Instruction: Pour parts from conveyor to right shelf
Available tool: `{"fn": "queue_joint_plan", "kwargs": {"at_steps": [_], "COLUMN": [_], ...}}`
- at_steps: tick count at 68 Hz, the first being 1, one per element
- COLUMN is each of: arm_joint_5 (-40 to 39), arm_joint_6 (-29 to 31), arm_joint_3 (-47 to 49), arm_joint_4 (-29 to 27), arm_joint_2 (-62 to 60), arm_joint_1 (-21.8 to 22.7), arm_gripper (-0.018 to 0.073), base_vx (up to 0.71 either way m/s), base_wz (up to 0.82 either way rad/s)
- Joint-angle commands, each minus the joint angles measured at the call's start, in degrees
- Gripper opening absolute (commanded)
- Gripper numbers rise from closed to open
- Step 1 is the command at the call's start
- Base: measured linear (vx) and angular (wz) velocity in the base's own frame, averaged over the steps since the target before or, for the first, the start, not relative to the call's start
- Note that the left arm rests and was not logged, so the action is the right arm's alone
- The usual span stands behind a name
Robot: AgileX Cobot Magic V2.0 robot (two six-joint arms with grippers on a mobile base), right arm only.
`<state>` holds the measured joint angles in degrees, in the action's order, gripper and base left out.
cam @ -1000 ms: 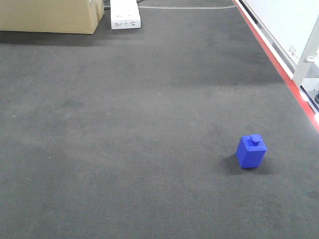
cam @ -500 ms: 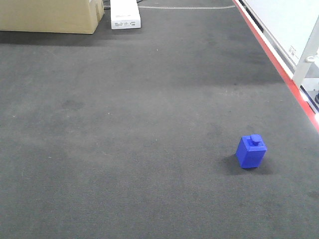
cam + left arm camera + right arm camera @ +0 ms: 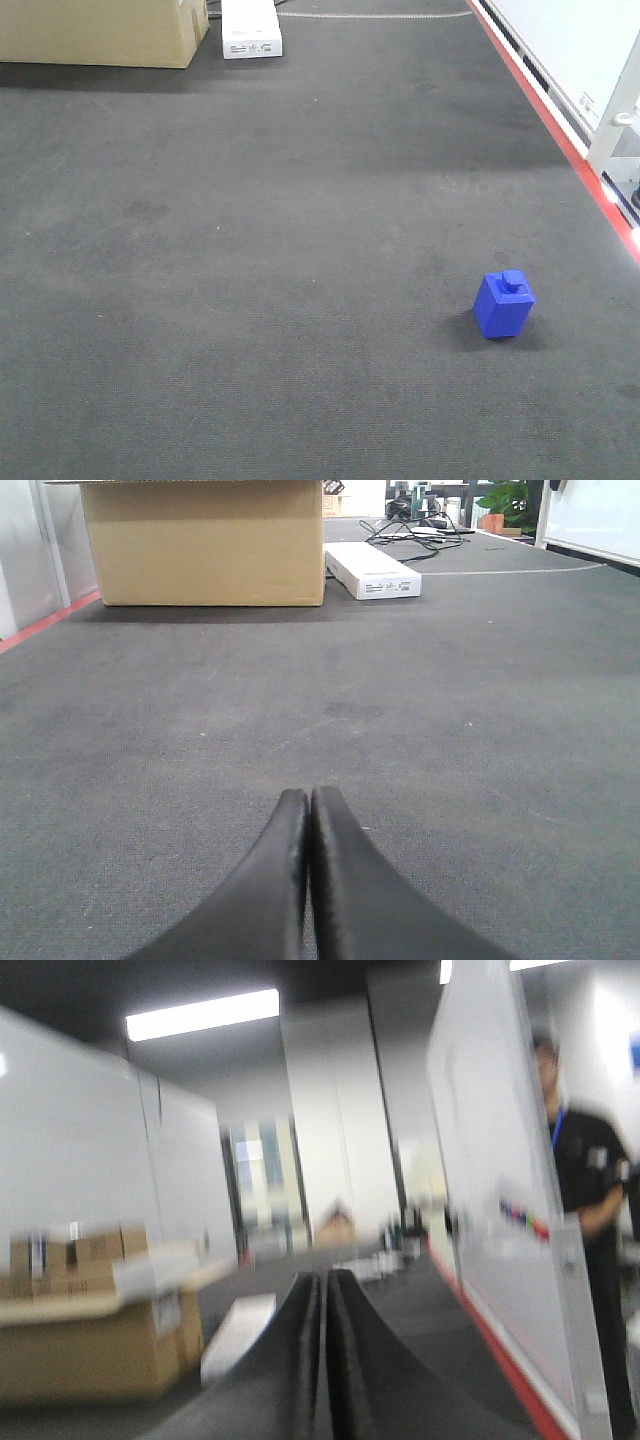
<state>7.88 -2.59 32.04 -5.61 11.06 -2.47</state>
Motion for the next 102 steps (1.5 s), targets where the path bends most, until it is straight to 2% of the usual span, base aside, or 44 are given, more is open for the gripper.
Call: {"fn": "queue_joint_plan", "kwargs": {"at_steps": [1, 7, 14, 26, 33, 46, 62, 69, 87, 102], "arm_joint_5": [8.53, 16.05, 21.16, 21.03, 20.43, 27.41, 42.30, 46.38, 50.56, 50.42], "arm_joint_6": [0.58, 1.14, 3.81, 7.71, 12.05, 10.31, 9.43, 9.43, 9.95, 10.82], "arm_joint_3": [8.30, 12.98, 15.69, 15.81, 15.87, 20.51, 33.14, 37.16, 41.70, 41.84], "arm_joint_4": [0.60, 0.78, 0.78, 0.61, 0.19, -3.57, -2.88, -1.98, -0.67, -0.59], "arm_joint_2": [8.68, 15.85, 23.33, 31.92, 35.40, 42.38, 56.30, 61.98, 73.89, 81.94], "arm_joint_1": [0.02, 0.02, 0.02, 0.02, 0.02, 0.02, 0.02, 0.02, 0.02, 0.02], "arm_gripper": [0.0023, 0.0094, 0.0256, 0.0602, 0.0683, 0.0672, 0.0631, 0.0626, 0.0614, 0.0604], "base_vx": [0.00, 0.00, 0.00, 0.00, 0.00, 0.00, 0.00, 0.00, 0.00, 0.00], "base_wz": [0.00, 0.00, 0.00, 0.00, 0.00, 0.00, 0.00, 0.00, 0.00, 0.00]}}
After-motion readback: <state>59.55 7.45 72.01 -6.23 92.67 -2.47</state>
